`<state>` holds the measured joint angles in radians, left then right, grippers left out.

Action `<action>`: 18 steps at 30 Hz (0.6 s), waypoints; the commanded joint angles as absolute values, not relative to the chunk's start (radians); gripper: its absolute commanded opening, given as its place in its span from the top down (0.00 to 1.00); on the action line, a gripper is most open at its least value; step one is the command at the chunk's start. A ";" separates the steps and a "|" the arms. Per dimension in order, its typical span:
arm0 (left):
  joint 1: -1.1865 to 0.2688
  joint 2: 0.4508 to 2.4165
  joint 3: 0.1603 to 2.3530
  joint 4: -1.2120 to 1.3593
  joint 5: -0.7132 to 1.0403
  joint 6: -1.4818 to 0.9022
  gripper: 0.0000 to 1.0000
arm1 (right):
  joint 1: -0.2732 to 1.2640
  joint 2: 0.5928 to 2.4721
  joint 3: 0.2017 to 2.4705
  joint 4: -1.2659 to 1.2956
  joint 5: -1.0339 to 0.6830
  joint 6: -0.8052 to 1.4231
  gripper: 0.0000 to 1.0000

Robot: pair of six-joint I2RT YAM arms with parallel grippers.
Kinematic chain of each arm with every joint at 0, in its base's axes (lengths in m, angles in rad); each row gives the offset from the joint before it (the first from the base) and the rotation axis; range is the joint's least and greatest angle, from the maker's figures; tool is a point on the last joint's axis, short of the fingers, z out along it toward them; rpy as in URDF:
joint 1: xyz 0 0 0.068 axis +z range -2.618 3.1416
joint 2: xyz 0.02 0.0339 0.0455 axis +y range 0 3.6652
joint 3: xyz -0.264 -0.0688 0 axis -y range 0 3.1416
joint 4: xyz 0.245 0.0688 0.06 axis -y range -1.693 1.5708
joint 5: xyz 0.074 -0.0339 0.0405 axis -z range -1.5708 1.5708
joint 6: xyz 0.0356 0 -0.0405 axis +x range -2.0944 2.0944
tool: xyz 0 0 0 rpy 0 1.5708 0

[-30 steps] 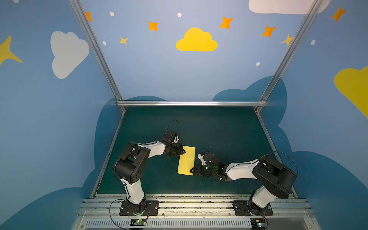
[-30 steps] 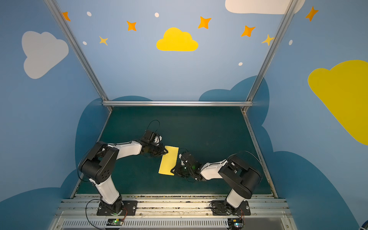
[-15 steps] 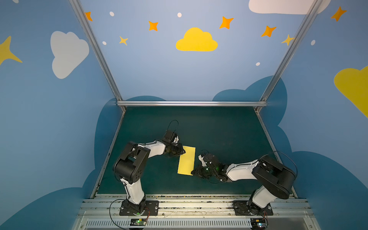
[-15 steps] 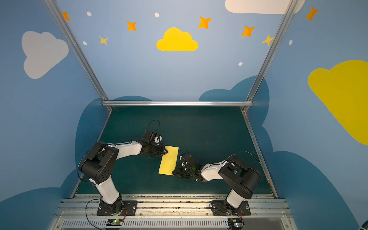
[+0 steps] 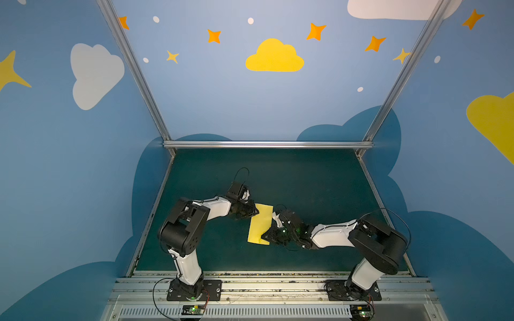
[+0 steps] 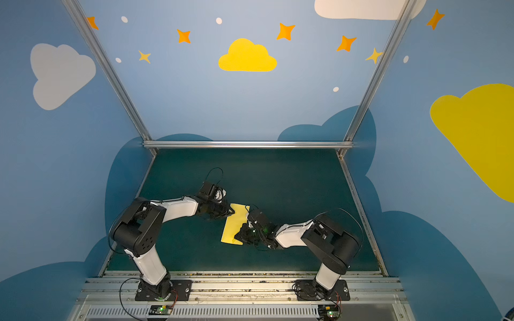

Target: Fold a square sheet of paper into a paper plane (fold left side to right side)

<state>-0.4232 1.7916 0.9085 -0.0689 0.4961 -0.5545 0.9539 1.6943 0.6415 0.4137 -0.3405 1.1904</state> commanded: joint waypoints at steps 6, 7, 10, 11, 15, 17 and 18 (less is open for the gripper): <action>-0.419 1.805 0.887 -0.080 0.483 -0.547 0.77 | 0.908 1.764 0.706 0.435 -0.357 1.207 1.00; -0.419 1.804 0.888 -0.080 0.484 -0.546 0.77 | 0.904 1.772 0.711 0.442 -0.360 1.209 1.00; -0.420 1.803 0.887 -0.081 0.483 -0.547 0.77 | 0.892 1.797 0.730 0.458 -0.373 1.213 1.00; -0.419 1.803 0.886 -0.081 0.484 -0.546 0.78 | 0.889 1.806 0.738 0.462 -0.378 1.213 1.00; -0.419 1.799 0.885 -0.084 0.485 -0.546 0.78 | 0.882 1.835 0.771 0.462 -0.394 1.213 1.00; -0.420 1.797 0.885 -0.083 0.484 -0.547 0.78 | 0.880 1.849 0.784 0.463 -0.401 1.212 1.00; -0.419 1.796 0.884 -0.083 0.486 -0.548 0.78 | 0.879 1.854 0.788 0.465 -0.404 1.212 1.00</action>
